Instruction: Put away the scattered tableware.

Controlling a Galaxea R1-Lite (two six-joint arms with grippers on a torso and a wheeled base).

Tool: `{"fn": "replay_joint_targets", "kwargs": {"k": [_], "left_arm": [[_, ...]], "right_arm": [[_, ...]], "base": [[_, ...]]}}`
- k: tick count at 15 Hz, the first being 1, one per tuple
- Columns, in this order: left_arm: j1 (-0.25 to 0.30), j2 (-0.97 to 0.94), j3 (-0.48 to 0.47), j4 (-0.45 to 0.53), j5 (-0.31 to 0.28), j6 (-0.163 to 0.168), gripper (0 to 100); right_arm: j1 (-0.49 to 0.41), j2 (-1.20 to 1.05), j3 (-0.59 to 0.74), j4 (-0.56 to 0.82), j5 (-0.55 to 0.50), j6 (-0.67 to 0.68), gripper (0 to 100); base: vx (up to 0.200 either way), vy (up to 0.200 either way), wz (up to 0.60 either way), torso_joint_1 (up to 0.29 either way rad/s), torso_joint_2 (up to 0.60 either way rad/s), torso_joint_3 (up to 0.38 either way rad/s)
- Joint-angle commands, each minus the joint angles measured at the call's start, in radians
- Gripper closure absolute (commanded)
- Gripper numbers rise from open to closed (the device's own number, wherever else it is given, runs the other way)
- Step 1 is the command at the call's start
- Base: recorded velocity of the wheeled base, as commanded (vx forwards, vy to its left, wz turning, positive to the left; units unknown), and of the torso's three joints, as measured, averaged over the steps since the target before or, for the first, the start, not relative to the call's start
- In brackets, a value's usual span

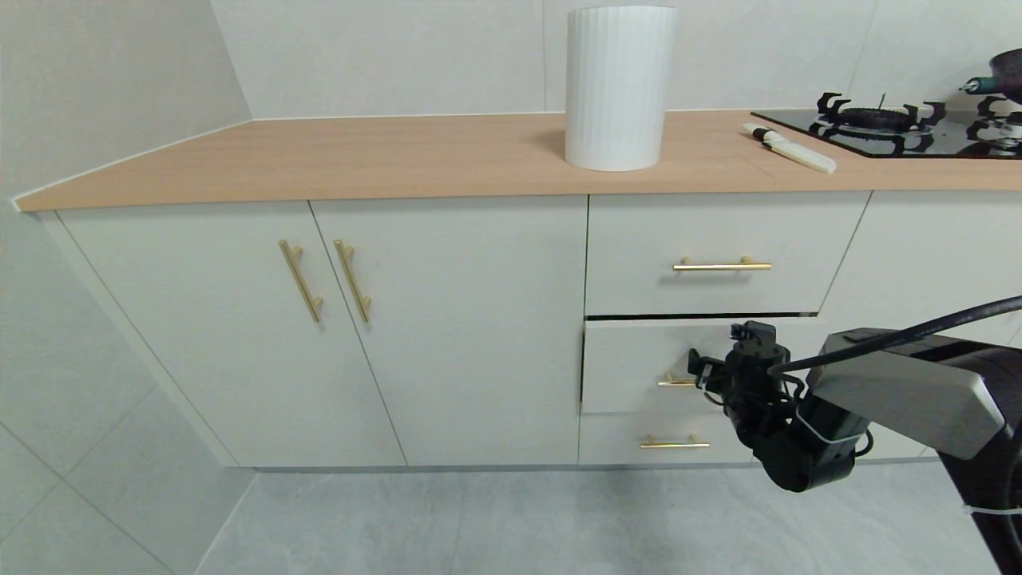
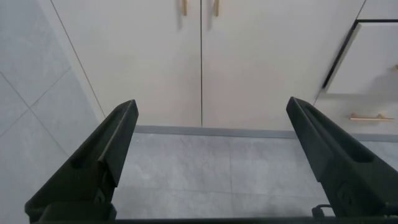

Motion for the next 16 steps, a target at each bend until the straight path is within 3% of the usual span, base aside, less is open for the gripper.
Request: {"fn": "replay_joint_targets", "kwargs": {"k": [1,12,16], "left_arm": [[0.000,0.000,0.000,0.000,0.000,0.000,0],[0.000,0.000,0.000,0.000,0.000,0.000,0],[0.000,0.000,0.000,0.000,0.000,0.000,0]], "right_arm": [[-0.007,0.029,-0.042,-0.003,-0.021,0.002,0],[-0.056,0.053,-0.119,-0.003,-0.090,0.002,0],[-0.047,-0.097,0.076,-0.003,-0.086,0.001,0]], "base": [[0.000,0.000,0.00,0.000,0.00,0.000],[0.000,0.000,0.00,0.000,0.00,0.000],[0.000,0.000,0.00,0.000,0.00,0.000]]}}
